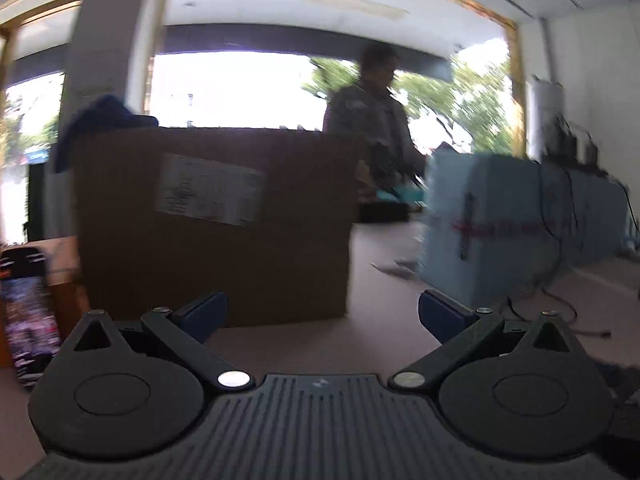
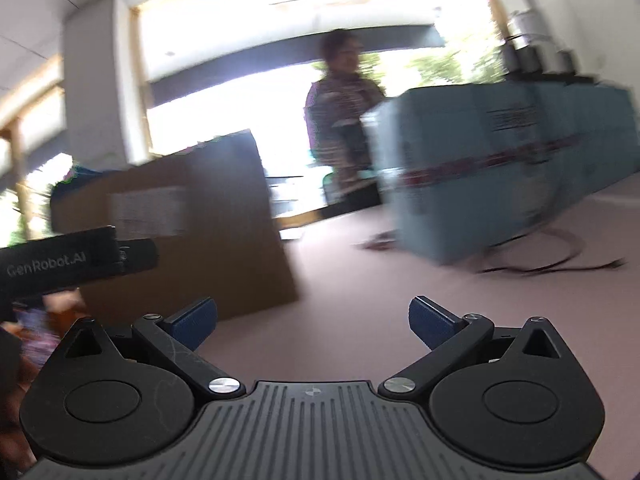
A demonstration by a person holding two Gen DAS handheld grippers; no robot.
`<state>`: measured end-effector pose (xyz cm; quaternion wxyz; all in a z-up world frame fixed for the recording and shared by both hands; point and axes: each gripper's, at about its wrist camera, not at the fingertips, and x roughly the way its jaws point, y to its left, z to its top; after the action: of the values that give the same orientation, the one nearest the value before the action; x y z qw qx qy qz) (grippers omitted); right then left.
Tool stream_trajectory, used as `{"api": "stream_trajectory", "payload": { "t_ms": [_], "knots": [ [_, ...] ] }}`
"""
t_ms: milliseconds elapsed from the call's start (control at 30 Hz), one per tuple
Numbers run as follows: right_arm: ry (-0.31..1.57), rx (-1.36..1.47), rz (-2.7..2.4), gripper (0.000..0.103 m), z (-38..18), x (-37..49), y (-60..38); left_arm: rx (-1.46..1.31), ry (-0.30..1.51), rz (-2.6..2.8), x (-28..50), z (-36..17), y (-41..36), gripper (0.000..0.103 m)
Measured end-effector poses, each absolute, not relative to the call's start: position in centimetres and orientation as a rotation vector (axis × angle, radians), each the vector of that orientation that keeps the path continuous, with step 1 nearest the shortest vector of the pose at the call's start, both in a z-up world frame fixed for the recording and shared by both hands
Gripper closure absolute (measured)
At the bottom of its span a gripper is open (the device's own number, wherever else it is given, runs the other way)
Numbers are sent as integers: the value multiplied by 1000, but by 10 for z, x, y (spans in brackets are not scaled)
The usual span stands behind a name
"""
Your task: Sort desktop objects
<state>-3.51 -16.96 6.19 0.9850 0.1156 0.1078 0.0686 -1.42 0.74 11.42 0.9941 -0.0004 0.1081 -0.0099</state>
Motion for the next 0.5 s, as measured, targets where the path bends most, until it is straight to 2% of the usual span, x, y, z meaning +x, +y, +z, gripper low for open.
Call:
{"api": "stream_trajectory", "payload": {
  "t_ms": [167, 300, 367, 433, 500],
  "knots": [
    [289, 203, 56, 0, 50, -6, -186, 28, 294, -15, 47, 90, 3, 0],
    [366, 106, 36, 0, 36, 31, -170, 25, 414, 97, 102, 51, 27, 0],
    [486, 58, 43, 0, 26, 63, -155, -6, 488, 147, 126, 29, 47, 0],
    [637, 53, 50, 0, 16, 109, -143, -122, 659, 144, 154, 14, 72, 0],
    [648, -3, 8, 0, 14, 137, -125, -148, 632, 135, 161, 14, 81, 0]
  ]
}}
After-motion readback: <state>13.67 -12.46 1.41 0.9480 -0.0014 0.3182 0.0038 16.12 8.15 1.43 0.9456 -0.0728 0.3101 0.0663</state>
